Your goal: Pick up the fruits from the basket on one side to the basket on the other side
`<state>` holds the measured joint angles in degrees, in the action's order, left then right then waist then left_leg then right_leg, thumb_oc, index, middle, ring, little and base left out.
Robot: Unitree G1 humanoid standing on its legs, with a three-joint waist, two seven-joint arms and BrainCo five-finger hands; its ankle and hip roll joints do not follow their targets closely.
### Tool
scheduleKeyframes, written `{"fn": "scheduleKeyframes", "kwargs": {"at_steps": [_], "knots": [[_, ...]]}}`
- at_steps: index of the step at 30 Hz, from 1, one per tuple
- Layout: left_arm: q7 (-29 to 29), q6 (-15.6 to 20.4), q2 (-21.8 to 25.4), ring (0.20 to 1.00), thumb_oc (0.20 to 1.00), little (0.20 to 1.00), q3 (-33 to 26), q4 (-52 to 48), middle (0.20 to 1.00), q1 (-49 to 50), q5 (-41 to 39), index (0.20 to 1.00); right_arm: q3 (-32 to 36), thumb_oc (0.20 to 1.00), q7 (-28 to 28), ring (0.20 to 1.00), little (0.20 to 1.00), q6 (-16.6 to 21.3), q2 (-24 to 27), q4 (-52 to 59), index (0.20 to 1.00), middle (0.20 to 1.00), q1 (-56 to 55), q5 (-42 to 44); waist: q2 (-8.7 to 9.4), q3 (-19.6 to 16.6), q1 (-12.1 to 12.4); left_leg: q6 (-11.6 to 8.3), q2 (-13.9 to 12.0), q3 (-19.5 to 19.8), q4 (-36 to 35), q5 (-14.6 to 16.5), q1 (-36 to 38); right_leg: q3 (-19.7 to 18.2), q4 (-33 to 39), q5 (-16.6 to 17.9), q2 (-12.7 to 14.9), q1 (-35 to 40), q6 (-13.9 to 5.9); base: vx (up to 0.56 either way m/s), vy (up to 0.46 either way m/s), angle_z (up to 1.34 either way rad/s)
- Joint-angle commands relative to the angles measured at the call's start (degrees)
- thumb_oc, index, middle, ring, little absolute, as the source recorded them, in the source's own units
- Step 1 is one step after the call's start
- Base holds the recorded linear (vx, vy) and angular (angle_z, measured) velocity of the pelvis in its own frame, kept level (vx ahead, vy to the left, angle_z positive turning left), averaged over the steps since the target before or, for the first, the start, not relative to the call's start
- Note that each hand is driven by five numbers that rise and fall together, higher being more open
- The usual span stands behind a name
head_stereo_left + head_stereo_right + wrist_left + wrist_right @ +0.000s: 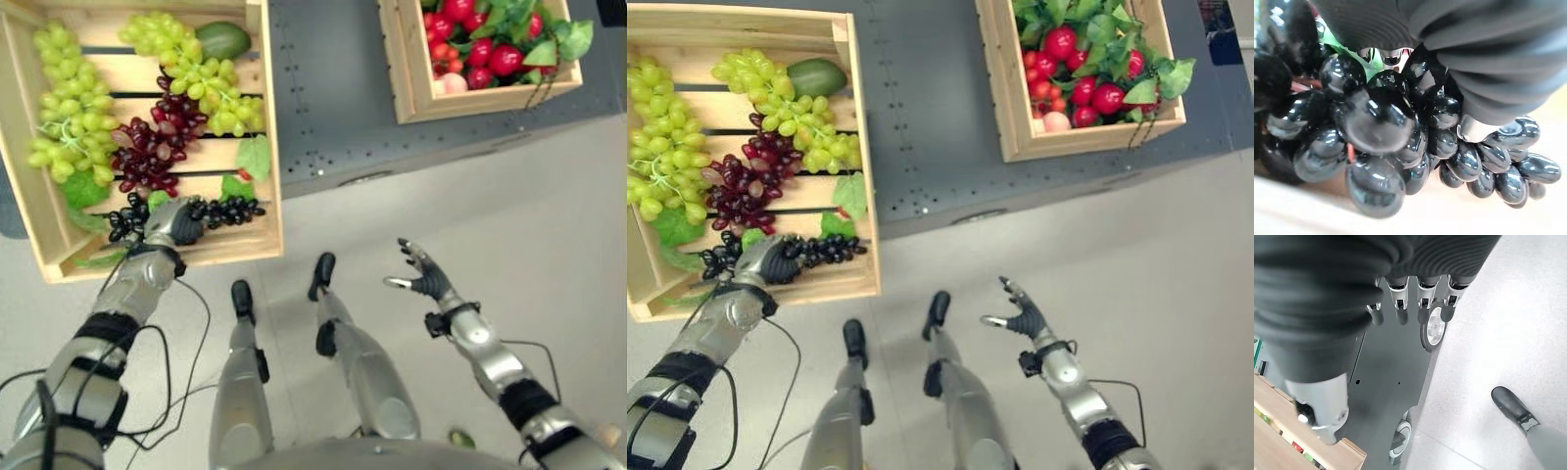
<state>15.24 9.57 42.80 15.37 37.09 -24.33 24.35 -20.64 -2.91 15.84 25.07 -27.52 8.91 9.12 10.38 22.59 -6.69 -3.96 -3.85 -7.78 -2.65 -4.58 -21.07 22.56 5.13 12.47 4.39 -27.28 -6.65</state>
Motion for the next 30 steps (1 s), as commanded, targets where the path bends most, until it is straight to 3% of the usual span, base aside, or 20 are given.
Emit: {"fn": "scheduleKeyframes", "kwargs": {"at_steps": [1, 12, 19, 30], "knots": [[1.79, 2.45, -3.78, 0.2, 0.2, 0.2, -0.88, -1.62, 0.2, 7.84, -1.87, 0.2, 2.31, 1.0, 0.19, 1.0, 1.0, 3.23, -0.08, 3.69, 1.0, 1.0, -1.2, 0.56, 0.61, 1.55, 1.24, 1.52, 0.28, 0.17, 1.24, 1.87, -0.65, 1.56, -5.95, -5.25, 0.02, 0.46, -0.57, 0.0, 0.0, 0.0], [1.15, 8.22, -4.2, 0.2, 0.2, 0.2, -5.36, -12.06, 0.2, 18.99, -5.81, 0.2, 2.48, 1.0, 1.48, 1.0, 1.0, 3.89, 1.17, 2.34, 1.0, 1.0, -4.04, 0.16, -1.26, -1.18, 3.03, 1.55, 1.05, 0.28, 0.87, 2.56, 2.65, 1.38, -5.53, -5.99, 0.36, 4.04, -0.63, 0.01, 0.007, 0.02], [0.91, 9.12, -3.67, 0.2, 0.2, 0.2, -5.33, -14.29, 0.2, 20.99, -5.65, 0.2, 2.33, 1.0, 1.39, 1.0, 1.0, 3.99, 1.51, 1.35, 1.0, 1.0, -4.45, -0.49, -1.97, -1.86, 3.85, 1.67, 1.54, 0.73, 0.56, 2.35, 3.57, 1.46, -5.52, -6.48, 0.51, 5.26, -0.55, 0.0, 0.003, -0.01], [1.28, 9.46, -4.49, 0.2, 0.2, 0.2, -7.05, -15.12, 0.2, 22.75, -5.54, 0.2, 0.41, 1.0, 0.38, 1.0, 1.0, 3.81, -0.01, -0.68, 1.0, 1.0, -2.32, -1.96, -1.32, -2.25, 3.68, 1.65, 1.64, 0.37, -0.74, 1.69, 4.51, 1.42, -5.61, -6.73, 0.32, 5.5, -0.31, 0.0, 0.0, 0.0]]}}
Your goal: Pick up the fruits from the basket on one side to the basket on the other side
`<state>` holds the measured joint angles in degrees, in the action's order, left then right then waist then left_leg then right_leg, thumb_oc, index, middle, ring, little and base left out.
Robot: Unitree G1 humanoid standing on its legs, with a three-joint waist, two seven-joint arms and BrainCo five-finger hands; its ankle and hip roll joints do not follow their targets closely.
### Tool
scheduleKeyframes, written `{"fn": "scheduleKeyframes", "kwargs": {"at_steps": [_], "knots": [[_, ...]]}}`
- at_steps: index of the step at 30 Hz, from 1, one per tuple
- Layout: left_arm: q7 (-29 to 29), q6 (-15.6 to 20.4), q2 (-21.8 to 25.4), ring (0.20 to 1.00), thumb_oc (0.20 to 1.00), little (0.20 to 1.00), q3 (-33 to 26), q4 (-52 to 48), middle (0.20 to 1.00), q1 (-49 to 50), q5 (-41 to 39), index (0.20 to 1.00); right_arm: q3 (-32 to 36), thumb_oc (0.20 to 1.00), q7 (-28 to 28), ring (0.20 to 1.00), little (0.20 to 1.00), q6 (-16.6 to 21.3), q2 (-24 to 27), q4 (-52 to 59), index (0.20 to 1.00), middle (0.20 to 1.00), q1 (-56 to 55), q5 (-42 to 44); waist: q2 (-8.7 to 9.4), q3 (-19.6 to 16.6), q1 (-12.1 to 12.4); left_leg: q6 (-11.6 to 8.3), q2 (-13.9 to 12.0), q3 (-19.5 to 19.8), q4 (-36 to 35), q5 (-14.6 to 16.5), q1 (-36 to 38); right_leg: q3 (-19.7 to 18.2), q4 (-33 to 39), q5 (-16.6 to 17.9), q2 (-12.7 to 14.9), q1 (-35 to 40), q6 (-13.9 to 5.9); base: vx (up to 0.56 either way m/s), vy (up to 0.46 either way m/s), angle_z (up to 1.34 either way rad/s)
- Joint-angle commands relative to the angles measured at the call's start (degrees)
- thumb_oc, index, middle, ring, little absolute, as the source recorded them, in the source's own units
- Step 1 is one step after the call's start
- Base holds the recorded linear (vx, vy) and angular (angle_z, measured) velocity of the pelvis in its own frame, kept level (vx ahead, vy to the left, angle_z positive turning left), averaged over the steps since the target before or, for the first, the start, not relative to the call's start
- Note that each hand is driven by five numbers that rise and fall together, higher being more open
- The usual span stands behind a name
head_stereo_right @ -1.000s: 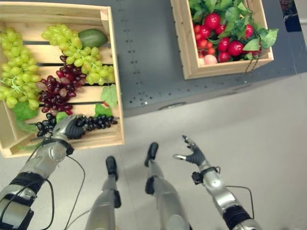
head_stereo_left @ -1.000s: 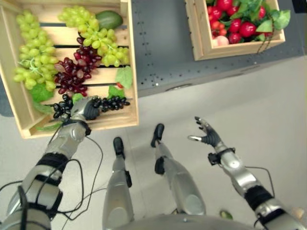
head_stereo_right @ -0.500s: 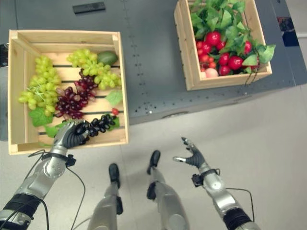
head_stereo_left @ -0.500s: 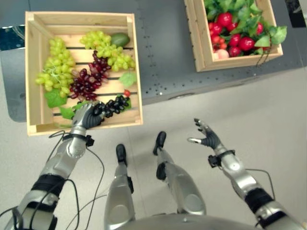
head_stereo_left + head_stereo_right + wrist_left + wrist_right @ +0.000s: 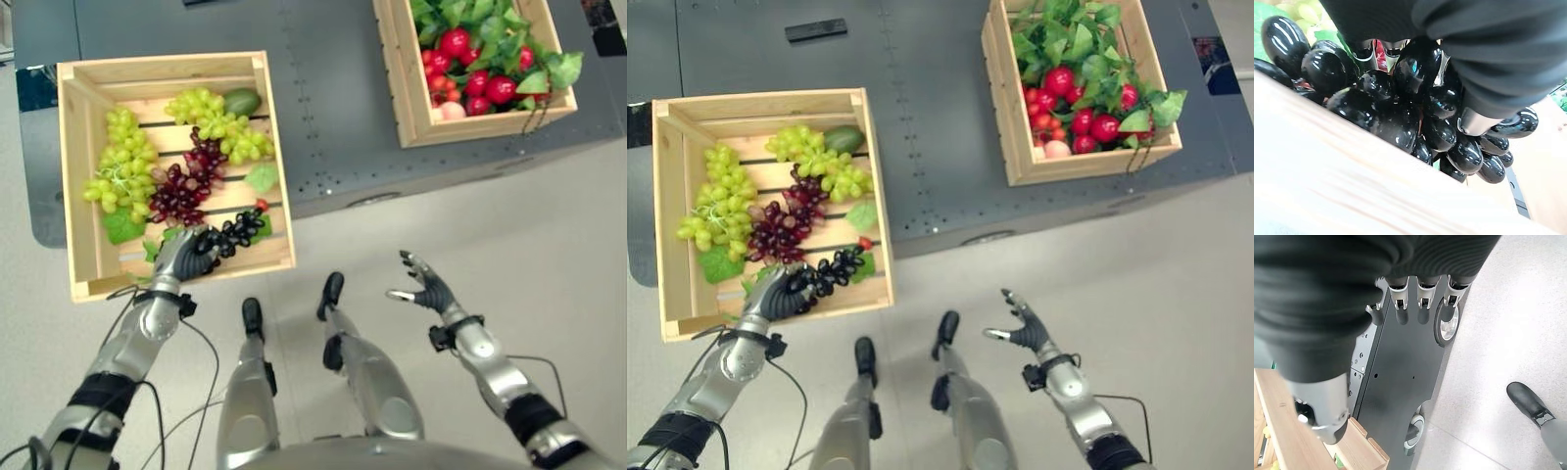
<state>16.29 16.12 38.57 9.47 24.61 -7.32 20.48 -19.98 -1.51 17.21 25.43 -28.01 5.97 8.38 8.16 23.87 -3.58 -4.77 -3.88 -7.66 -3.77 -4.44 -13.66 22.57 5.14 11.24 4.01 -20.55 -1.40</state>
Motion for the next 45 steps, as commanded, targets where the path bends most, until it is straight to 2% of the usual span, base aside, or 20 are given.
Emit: {"fn": "scheduleKeyframes", "kwargs": {"at_steps": [1, 6, 17, 25, 26, 27, 28, 29, 30, 31, 32, 45], "knots": [[0.49, 2.88, -0.43, 0.2, 0.2, 0.2, -0.99, -1.85, 0.2, 5.56, -1.51, 0.2, -0.36, 1.0, -1.19, 1.0, 1.0, 2.44, -0.53, -0.36, 1.0, 1.0, 0.9, -1.32, 0.96, -3.55, 0.52, 2.47, 1.65, 0.18, 0.29, 1.51, -2.88, 1.42, -5.57, -5.5, 0.7, -1.24, -5.57, 0.0, 0.0, 0.0], [1.4, 2.88, -0.98, 0.2, 0.2, 0.2, -0.92, -1.4, 0.2, 5.43, -1.11, 0.2, -0.17, 1.0, -1.32, 1.0, 1.0, 2.63, -0.51, 0.53, 1.0, 1.0, 0.54, -1.2, 0.91, -3.62, 0.55, 2.51, 1.65, 0.1, -0.06, 1.51, -2.68, 1.43, -5.43, -5.43, 0.62, -1.26, -5.65, 0.0, 0.0, 0.0], [4.17, 5.23, -1.44, 0.2, 0.2, 0.2, -3.13, -9.17, 0.2, 5.74, -3.9, 0.2, -0.69, 1.0, -1.58, 1.0, 1.0, 3.2, -0.9, 0.57, 1.0, 1.0, -0.49, -1.09, 1.07, -3.86, 0.46, 2.45, 1.5, 0.01, -0.33, 1.59, -2.34, 1.44, -5.23, -5.5, 0.49, -1.03, -5.64, 0.0, 0.0, 0.0], [6.19, 4.47, -2.58, 0.2, 0.2, 0.2, -2.86, -10.9, 0.2, 1.07, -3.89, 0.2, -1.64, 1.0, -1.74, 1.0, 1.0, 2.73, -1.35, 0.08, 1.0, 1.0, -0.28, -1.71, 1.76, -4.58, -0.17, 2.45, 1.35, -0.24, -0.13, 1.94, -2.25, 1.13, -5.08, -5.48, 0.19, -0.97, -5.48, -0.01, 0.0, 0.0], [6.44, 4.36, -2.76, 0.2, 0.2, 0.2, -2.97, -11.53, 0.2, 0.42, -3.86, 0.2, -1.6, 1.0, -1.69, 1.0, 1.0, 2.69, -1.3, 0.27, 1.0, 1.0, -0.35, -1.75, 2.19, -4.25, -0.35, 2.85, 1.76, -1.07, 0.24, 0.74, -2.94, 2.09, -5.16, -4.37, 0.76, -1.42, -4.82, 0.0, 0.0, 0.0], [6.77, 4.22, -2.9, 0.2, 0.2, 0.2, -3.07, -12.47, 0.2, -0.47, -3.82, 0.2, -1.72, 1.0, -1.51, 1.0, 1.0, 2.54, -1.4, 0.43, 1.0, 1.0, -0.44, -1.75, 1.95, -4.8, -0.53, 2.48, 1.39, -0.3, -0.11, 1.93, -2.29, 1.12, -5.03, -5.4, 0.2, -0.98, -5.44, -0.08, 0.0, -0.03], [6.8, 4.08, -2.91, 0.2, 0.2, 0.2, -3.19, -13.11, 0.2, -0.85, -3.76, 0.2, -1.59, 1.0, -1.51, 1.0, 1.0, 2.51, -1.35, 0.54, 1.0, 1.0, -0.57, -1.79, 2.28, -4.5, -0.61, 2.86, 1.71, -1.09, 0.24, 0.85, -2.87, 2.08, -5.14, -4.38, 0.7, -1.41, -4.81, 0.11, -0.011, -0.03], [7.02, 4.06, -3.1, 0.2, 0.2, 0.2, -3.45, -13.57, 0.2, -1.45, -3.87, 0.2, -1.61, 1.0, -1.3, 1.0, 1.0, 2.37, -1.41, 0.67, 1.0, 1.0, -0.73, -1.75, 2.09, -5.07, -0.71, 2.5, 1.37, -0.34, -0.16, 2.05, -2.19, 1.06, -5.01, -5.42, 0.11, -0.99, -5.46, -0.07, 0.0, -0.04], [7.28, 3.92, -3.29, 0.2, 0.2, 0.2, -3.45, -13.74, 0.2, -2.2, -3.87, 0.2, -1.61, 1.0, -1.25, 1.0, 1.0, 2.35, -1.43, 0.68, 1.0, 1.0, -0.75, -1.69, 2.48, -4.82, -0.89, 2.85, 1.69, -1.17, 0.16, 0.95, -2.75, 1.93, -5.09, -4.37, 0.62, -1.38, -4.82, 0.1, -0.008, -0.02], [7.29, 3.89, -3.26, 0.2, 0.2, 0.2, -3.46, -13.69, 0.2, -2.25, -3.88, 0.2, -1.62, 1.0, -1.23, 1.0, 1.0, 2.33, -1.46, 0.66, 1.0, 1.0, -0.7, -1.7, 2.19, -5.21, -0.86, 2.48, 1.35, -0.37, -0.21, 2.08, -2.14, 0.97, -4.95, -5.41, 0.08, -0.95, -5.45, -0.07, 0.001, -0.03], [7.61, 3.74, -3.46, 0.2, 0.2, 0.2, -3.32, -14.46, 0.2, -4.04, -3.62, 0.2, -1.6, 1.0, -0.99, 1.0, 1.0, 2.16, -1.42, 0.85, 1.0, 1.0, -0.63, -1.67, 2.64, -5.12, -1.17, 2.81, 1.66, -1.32, 0.14, 1.0, -2.7, 1.82, -4.99, -4.32, 0.59, -1.39, -4.8, 0.0, 0.0, 0.0], [8.74, 3.23, -4.7, 0.2, 0.2, 0.2, -4.66, -17.91, 0.2, -9.41, -4.02, 0.2, -1.28, 1.0, -0.24, 1.0, 1.0, 1.57, -1.85, 0.98, 1.0, 1.0, -0.67, -2.29, 3.21, -6.45, -2.23, 2.94, 1.58, -1.97, 0.56, 1.82, -2.19, 1.1, -4.86, -4.36, 0.18, -1.19, -4.65, 0.0, -0.001, -0.02]]}}
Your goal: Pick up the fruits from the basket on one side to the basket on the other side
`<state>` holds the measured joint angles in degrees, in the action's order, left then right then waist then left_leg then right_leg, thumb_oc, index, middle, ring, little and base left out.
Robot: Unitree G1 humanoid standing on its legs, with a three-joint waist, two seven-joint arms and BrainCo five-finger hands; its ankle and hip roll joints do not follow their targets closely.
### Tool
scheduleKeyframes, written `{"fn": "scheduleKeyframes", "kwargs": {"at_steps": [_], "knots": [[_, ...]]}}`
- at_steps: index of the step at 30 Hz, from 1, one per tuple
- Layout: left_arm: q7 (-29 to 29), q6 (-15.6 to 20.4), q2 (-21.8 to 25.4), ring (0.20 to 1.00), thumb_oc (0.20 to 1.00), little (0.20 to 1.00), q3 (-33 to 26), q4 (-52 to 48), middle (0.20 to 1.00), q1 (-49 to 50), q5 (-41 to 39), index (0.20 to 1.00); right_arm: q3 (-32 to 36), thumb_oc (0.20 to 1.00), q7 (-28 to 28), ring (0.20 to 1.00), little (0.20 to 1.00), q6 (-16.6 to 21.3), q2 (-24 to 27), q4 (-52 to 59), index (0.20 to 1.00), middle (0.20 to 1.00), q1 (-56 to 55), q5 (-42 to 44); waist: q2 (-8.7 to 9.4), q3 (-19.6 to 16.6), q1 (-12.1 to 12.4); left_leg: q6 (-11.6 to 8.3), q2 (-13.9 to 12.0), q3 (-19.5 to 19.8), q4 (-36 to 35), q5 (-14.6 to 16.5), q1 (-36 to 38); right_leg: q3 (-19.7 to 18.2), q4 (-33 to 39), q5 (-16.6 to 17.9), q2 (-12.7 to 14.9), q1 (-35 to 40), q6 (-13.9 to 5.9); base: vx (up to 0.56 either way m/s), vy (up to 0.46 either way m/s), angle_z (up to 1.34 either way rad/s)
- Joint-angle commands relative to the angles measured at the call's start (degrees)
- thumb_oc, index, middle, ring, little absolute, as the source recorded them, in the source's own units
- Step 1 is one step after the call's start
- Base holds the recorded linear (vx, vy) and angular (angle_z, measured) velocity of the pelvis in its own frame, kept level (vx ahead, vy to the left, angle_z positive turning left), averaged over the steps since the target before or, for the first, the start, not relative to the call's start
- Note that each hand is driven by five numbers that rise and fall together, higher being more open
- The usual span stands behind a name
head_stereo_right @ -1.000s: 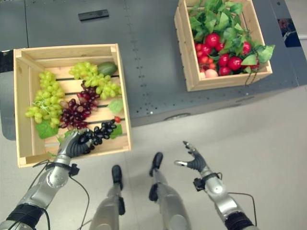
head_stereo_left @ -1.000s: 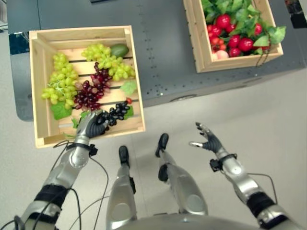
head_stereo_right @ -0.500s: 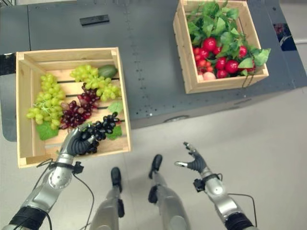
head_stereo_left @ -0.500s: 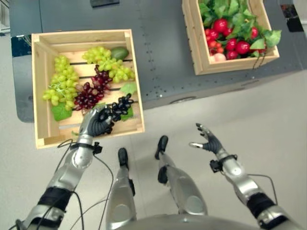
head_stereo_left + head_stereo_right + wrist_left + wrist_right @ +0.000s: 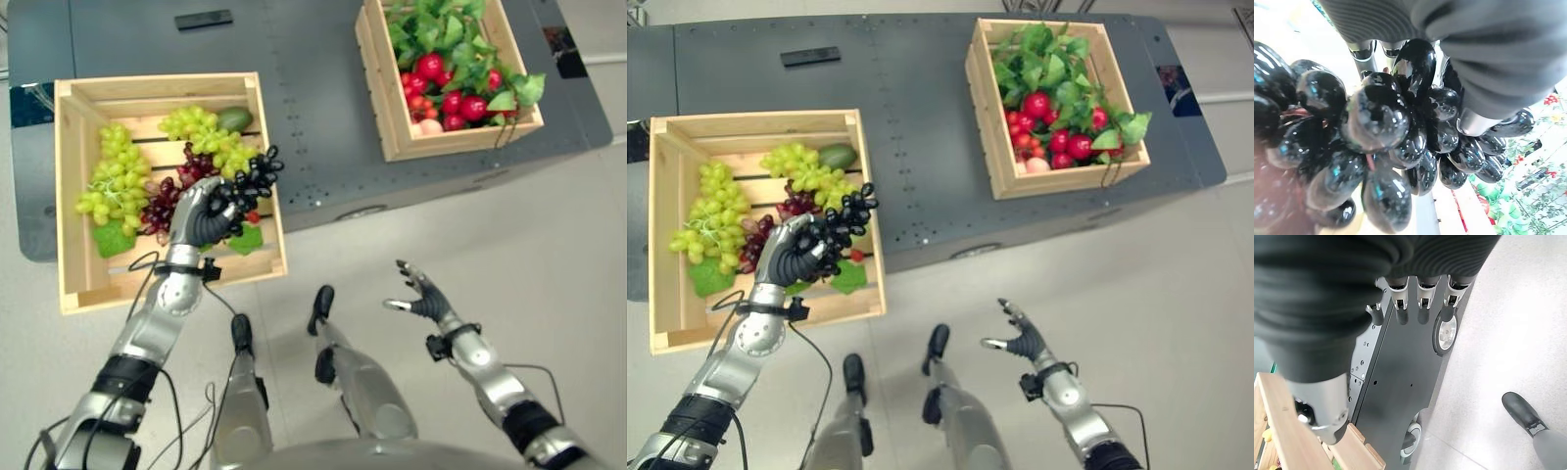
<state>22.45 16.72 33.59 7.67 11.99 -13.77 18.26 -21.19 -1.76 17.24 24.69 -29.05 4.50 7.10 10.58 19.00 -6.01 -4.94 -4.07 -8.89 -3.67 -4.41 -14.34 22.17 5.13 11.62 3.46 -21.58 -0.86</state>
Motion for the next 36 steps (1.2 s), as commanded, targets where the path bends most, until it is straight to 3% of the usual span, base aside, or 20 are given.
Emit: {"fn": "scheduleKeyframes", "kwargs": {"at_steps": [1, 15, 26, 36], "knots": [[2.64, 2.68, 0.2, 0.2, 0.2, 0.2, -3.04, -5.65, 0.2, -3.18, -1.89, 0.2, -0.01, 1.0, 0.12, 1.0, 1.0, 1.5, -1.1, 2.25, 1.0, 1.0, 0.75, -1.01, 0.77, -1.82, 0.09, 3.09, 1.72, -0.91, 0.53, 1.96, -1.26, 1.46, -4.91, -4.82, 0.73, 0.01, -5.15, 0.02, -0.002, -0.04], [-0.73, 5.06, 0.32, 0.2, 0.2, 0.2, -4.81, -13.37, 0.2, 1.21, -4.95, 0.2, 0.18, 1.0, 1.13, 1.0, 1.0, 0.89, -1.71, -0.14, 1.0, 1.0, 0.1, -2.38, -0.79, -4.39, 0.76, 3.26, 2.49, -1.29, 3.41, 4.65, 1.23, 0.46, -4.99, -5.89, 0.91, 3.7, -4.92, 0.01, 0.005, -0.03], [-5.64, 6.44, -0.4, 0.2, 0.2, 0.2, -7.79, -19.91, 0.2, 8.86, -10.12, 0.2, 2.39, 1.0, 1.88, 1.0, 1.0, -0.12, -1.91, -2.77, 1.0, 1.0, -1.63, -4.72, -3.35, -7.73, 2.19, 3.39, 3.1, -2.65, 5.53, 7.65, 7.96, 0.04, -4.28, -7.34, 1.4, 12.13, -5.26, 0.04, 0.034, -0.01], [-7.99, 6.81, -1.78, 0.2, 0.2, 0.2, -11.12, -22.56, 0.2, 14.2, -13.33, 0.2, 4.08, 1.0, 2.19, 1.0, 1.0, -0.87, -2.74, -5.79, 1.0, 1.0, -3.89, -5.91, -5.34, -11.96, 3.14, 3.34, 3.67, -3.06, 1.79, 6.43, 12.93, 1.16, -2.13, -7.58, 1.54, 17.24, -5.87, 0.04, 0.035, 0.01]]}}
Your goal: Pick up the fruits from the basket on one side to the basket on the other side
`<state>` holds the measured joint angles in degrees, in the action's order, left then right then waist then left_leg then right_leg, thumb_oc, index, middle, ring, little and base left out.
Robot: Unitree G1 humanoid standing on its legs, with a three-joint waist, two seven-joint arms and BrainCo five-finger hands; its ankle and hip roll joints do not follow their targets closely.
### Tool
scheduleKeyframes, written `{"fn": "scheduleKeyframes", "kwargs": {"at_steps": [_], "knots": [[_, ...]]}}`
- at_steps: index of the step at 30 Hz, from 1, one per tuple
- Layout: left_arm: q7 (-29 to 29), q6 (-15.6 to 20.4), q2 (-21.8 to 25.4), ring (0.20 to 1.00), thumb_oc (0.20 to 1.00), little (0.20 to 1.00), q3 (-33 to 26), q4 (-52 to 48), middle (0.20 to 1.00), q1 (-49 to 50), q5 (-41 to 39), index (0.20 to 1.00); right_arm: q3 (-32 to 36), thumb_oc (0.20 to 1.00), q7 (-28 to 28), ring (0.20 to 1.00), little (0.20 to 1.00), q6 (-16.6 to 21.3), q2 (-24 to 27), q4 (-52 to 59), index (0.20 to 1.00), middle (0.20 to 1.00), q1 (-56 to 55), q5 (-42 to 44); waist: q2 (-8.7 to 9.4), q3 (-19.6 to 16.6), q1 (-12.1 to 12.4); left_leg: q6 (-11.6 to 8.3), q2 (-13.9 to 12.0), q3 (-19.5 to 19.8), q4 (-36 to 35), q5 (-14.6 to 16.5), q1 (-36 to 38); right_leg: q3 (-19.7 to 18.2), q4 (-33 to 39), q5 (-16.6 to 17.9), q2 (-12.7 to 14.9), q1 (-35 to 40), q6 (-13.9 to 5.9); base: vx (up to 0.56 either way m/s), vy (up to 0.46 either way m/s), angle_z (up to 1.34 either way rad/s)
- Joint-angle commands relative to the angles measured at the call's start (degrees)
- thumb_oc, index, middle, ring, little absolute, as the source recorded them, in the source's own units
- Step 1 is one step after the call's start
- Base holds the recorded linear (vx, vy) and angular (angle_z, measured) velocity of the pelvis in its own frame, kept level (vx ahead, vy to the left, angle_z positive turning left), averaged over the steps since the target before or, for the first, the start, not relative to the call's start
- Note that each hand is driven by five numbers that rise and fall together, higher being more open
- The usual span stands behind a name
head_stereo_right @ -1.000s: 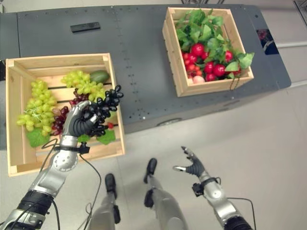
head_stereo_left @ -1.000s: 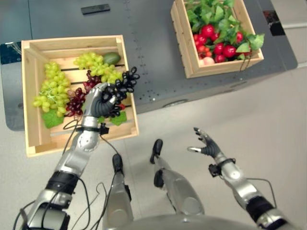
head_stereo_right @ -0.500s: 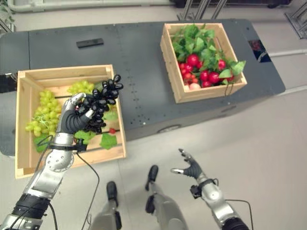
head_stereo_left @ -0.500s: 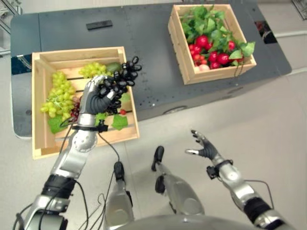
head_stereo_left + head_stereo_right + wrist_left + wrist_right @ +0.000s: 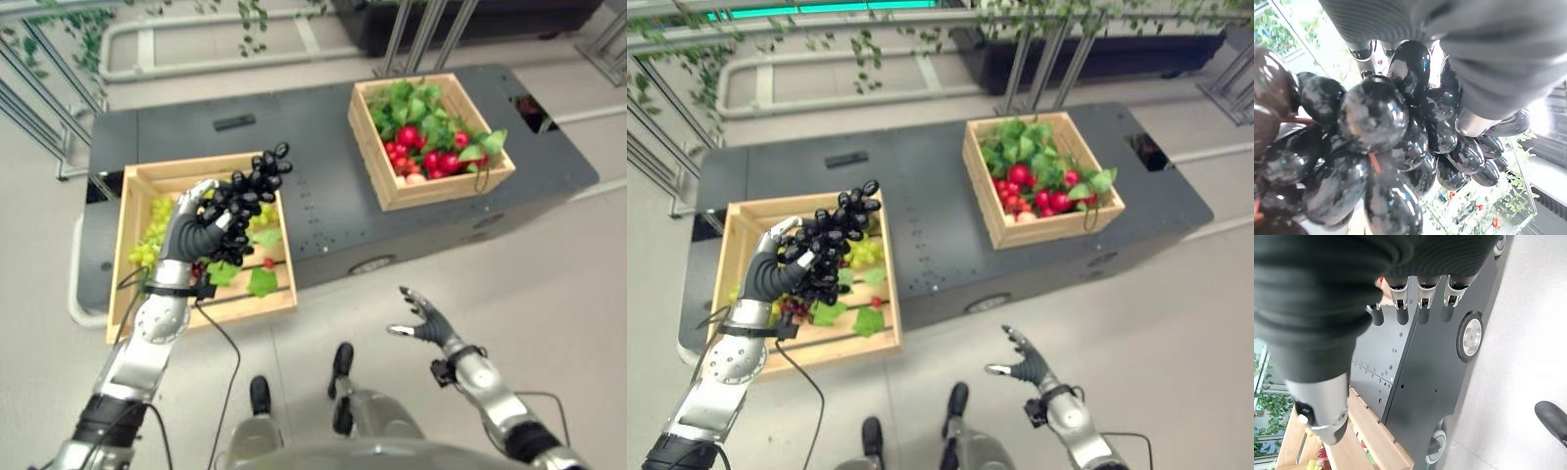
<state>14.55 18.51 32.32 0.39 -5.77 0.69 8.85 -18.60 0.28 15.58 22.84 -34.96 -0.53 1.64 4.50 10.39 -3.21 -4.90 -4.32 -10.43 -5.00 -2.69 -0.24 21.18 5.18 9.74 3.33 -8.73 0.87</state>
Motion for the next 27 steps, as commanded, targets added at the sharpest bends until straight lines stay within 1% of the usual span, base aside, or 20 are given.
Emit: {"fn": "scheduleKeyframes", "kwargs": {"at_steps": [1, 3, 6, 7, 10, 11, 13, 14, 16, 17, 18, 19, 20, 21, 22, 24, 27], "knots": [[-0.47, 5.08, -0.61, 0.2, 0.2, 0.2, -4.29, -5.02, 0.2, 0.3, -4.33, 0.2, 1.65, 1.0, 0.33, 1.0, 1.0, 0.73, -0.91, 0.04, 1.0, 1.0, 1.03, -0.48, 0.68, -3.9, 0.41, 3.38, 4.11, -1.46, 2.7, 4.19, -1.06, 2.37, -1.95, -5.48, 1.88, 4.61, -7.62, 0.0, 0.0, 0.0], [-1.23, 5.28, -0.87, 0.2, 0.2, 0.2, -4.41, -4.99, 0.2, 0.86, -5.23, 0.2, 2.15, 1.0, 0.36, 1.0, 1.0, 0.62, -0.83, -0.43, 1.0, 1.0, 0.98, -0.11, 0.14, -4.93, 0.79, 3.31, 4.14, -1.16, 2.16, 4.13, -0.18, 2.71, -1.73, -5.65, 2.02, 5.64, -7.8, 0.02, 0.033, 0.01], [-2.52, 5.15, -0.96, 0.2, 0.2, 0.2, -4.43, -5.38, 0.2, 1.16, -6.15, 0.2, 2.99, 1.0, 0.89, 1.0, 1.0, 0.52, -0.14, 0.29, 1.0, 1.0, 0.89, 0.46, -0.06, -5.8, 1.0, 3.34, 4.44, -0.77, 1.74, 3.57, 0.1, 3.36, -1.41, -5.36, 2.38, 6.21, -7.93, -0.01, 0.032, 0.08], [-4.28, 5.29, -1.26, 0.2, 0.2, 0.2, -4.06, -4.95, 0.2, 1.22, -7.76, 0.2, 4.61, 1.0, 1.61, 1.0, 1.0, 0.53, 0.83, 0.78, 1.0, 1.0, 1.13, 2.5, -0.52, -6.66, 1.53, 3.29, 4.66, -0.26, 1.41, 3.66, 0.72, 3.9, -1.02, -5.36, 2.65, 7.11, -8.15, -0.01, 0.044, 0.2], [-5.95, 5.45, -1.43, 0.2, 0.2, 0.2, -3.82, -4.44, 0.2, 1.06, -9.54, 0.2, 6.53, 1.0, 2.7, 1.0, 1.0, 0.49, 2.28, 3.43, 1.0, 1.0, 1.74, 5.21, -0.8, -7.49, 2.1, 3.36, 4.87, 0.01, 1.21, 3.53, 1.02, 4.56, -0.87, -5.15, 3.02, 7.61, -8.34, -0.01, 0.05, 0.23], [-7.98, 5.55, -1.59, 0.2, 0.2, 0.2, -3.83, -4.14, 0.2, 1.1, -11.49, 0.2, 8.19, 1.0, 4.72, 1.0, 1.0, 0.47, 4.53, 8.0, 1.0, 1.0, 2.81, 7.87, -1.05, -8.41, 2.79, 3.44, 5.11, 0.19, 1.01, 3.48, 1.19, 5.11, -0.75, -4.95, 3.48, 8.0, -8.64, -0.02, 0.058, 0.12], [-8.72, 5.6, -1.74, 0.2, 0.2, 0.2, -3.9, -4.2, 0.2, 1.11, -12.27, 0.2, 8.68, 1.0, 5.27, 1.0, 1.0, 0.5, 5.38, 9.32, 1.0, 1.0, 3.01, 8.61, -1.14, -8.68, 3.1, 3.48, 5.19, 0.22, 0.97, 3.48, 1.26, 5.18, -0.73, -4.94, 3.58, 8.11, -8.7, 0.0, 0.043, 0.06], [-11.15, 6.05, -1.5, 0.2, 0.2, 0.2, -4.01, -4.4, 0.2, 1.39, -14.4, 0.2, 9.24, 1.0, 7.71, 1.0, 1.0, 0.57, 8.5, 12.42, 1.0, 1.0, 5.02, 10.33, -0.97, -9.39, 3.91, 3.54, 5.41, 0.36, 0.97, 3.48, 1.53, 5.63, -0.79, -5.0, 3.77, 8.68, -8.78, 0.04, 0.025, 0.04], [-13.29, 6.28, -1.07, 0.2, 0.2, 0.2, -3.51, -4.68, 0.2, 1.16, -17.27, 0.2, 9.64, 1.0, 8.75, 1.0, 1.0, 0.71, 11.73, 13.89, 1.0, 1.0, 8.65, 12.93, -0.69, -9.87, 4.68, 3.52, 5.47, 0.69, 0.95, 3.46, 2.06, 5.95, -0.89, -5.09, 3.93, 9.53, -8.78, 0.04, 0.024, 0.1], [-14.55, 6.32, -1.01, 0.2, 0.2, 0.2, -3.43, -4.8, 0.2, 1.36, -19.06, 0.2, 9.68, 1.0, 8.93, 1.0, 1.0, 0.63, 13.02, 14.8, 1.0, 1.0, 9.88, 14.09, -0.59, -10.17, 4.84, 3.49, 5.51, 0.88, 0.91, 3.48, 2.39, 6.16, -0.93, -5.19, 3.99, 9.89, -8.71, 0.02, 0.01, 0.1], [-14.64, 6.31, -1.02, 0.2, 0.2, 0.2, -3.48, -4.82, 0.2, 1.33, -19.14, 0.2, 9.7, 1.0, 8.95, 1.0, 1.0, 0.6, 13.07, 14.81, 1.0, 1.0, 9.93, 14.14, -0.53, -10.16, 4.75, 3.57, 5.63, 0.93, 0.93, 3.23, 2.19, 6.25, -0.88, -5.01, 4.12, 9.76, -8.68, 0.03, 0.015, 0.12], [-16.71, 6.24, -0.52, 0.2, 0.2, 0.2, -3.21, -5.76, 0.2, 1.34, -21.41, 0.2, 9.61, 1.0, 11.45, 1.0, 1.0, 0.52, 15.74, 18.72, 1.0, 1.0, 12.52, 18.26, -0.38, -10.62, 5.19, 3.41, 5.56, 1.33, 0.87, 3.46, 2.75, 6.75, -0.88, -5.35, 4.07, 10.6, -8.66, 0.01, 0.011, 0.11], [-16.76, 6.21, -0.55, 0.2, 0.2, 0.2, -3.24, -5.8, 0.2, 1.36, -21.45, 0.2, 9.64, 1.0, 11.49, 1.0, 1.0, 0.48, 15.8, 18.76, 1.0, 1.0, 12.51, 18.32, -0.41, -10.55, 5.18, 3.41, 5.55, 1.35, 0.87, 3.48, 2.82, 6.77, -0.88, -5.36, 4.06, 10.68, -8.66, 0.04, 0.02, 0.25], [-19.02, 6.27, 0.52, 0.2, 0.2, 0.2, -3.06, -6.51, 0.2, 1.48, -23.7, 0.2, 8.85, 1.0, 14.32, 1.0, 1.0, 0.31, 18.38, 22.72, 1.0, 1.0, 15.74, 21.91, -0.09, -11.24, 5.67, 3.37, 5.69, 1.63, 0.87, 3.46, 3.06, 7.35, -0.88, -5.44, 4.13, 11.11, -8.75, 0.02, 0.012, 0.23], [-19.11, 6.24, 0.49, 0.2, 0.2, 0.2, -3.16, -6.54, 0.2, 1.51, -23.79, 0.2, 8.82, 1.0, 14.37, 1.0, 1.0, 0.26, 18.44, 22.74, 1.0, 1.0, 15.79, 22.0, -0.14, -11.2, 5.6, 3.37, 5.69, 1.65, 0.87, 3.46, 3.08, 7.38, -0.89, -5.44, 4.13, 11.13, -8.75, 0.04, 0.013, 0.2], [-21.85, 5.95, 0.6, 0.2, 0.2, 0.2, -2.58, -7.58, 0.2, 1.09, -27.63, 0.2, 6.32, 1.0, 16.62, 1.0, 1.0, -0.46, 19.82, 23.61, 1.0, 1.0, 20.67, 25.4, 0.14, -11.83, 6.25, 3.34, 5.74, 2.02, 0.82, 3.46, 3.47, 7.86, -0.89, -5.54, 4.22, 11.75, -8.7, 0.03, 0.002, 0.07], [-24.63, 5.19, 0.95, 0.2, 0.2, 0.2, -1.89, -9.03, 0.2, 0.84, -31.84, 0.2, 3.29, 1.0, 17.48, 1.0, 1.0, -1.09, 18.73, 23.84, 1.0, 1.0, 25.75, 28.86, 0.24, -12.41, 6.88, 3.43, 5.73, 2.31, 0.83, 3.56, 3.91, 8.14, -0.99, -5.64, 4.2, 12.23, -8.58, 0.02, 0.004, 0.1]]}}
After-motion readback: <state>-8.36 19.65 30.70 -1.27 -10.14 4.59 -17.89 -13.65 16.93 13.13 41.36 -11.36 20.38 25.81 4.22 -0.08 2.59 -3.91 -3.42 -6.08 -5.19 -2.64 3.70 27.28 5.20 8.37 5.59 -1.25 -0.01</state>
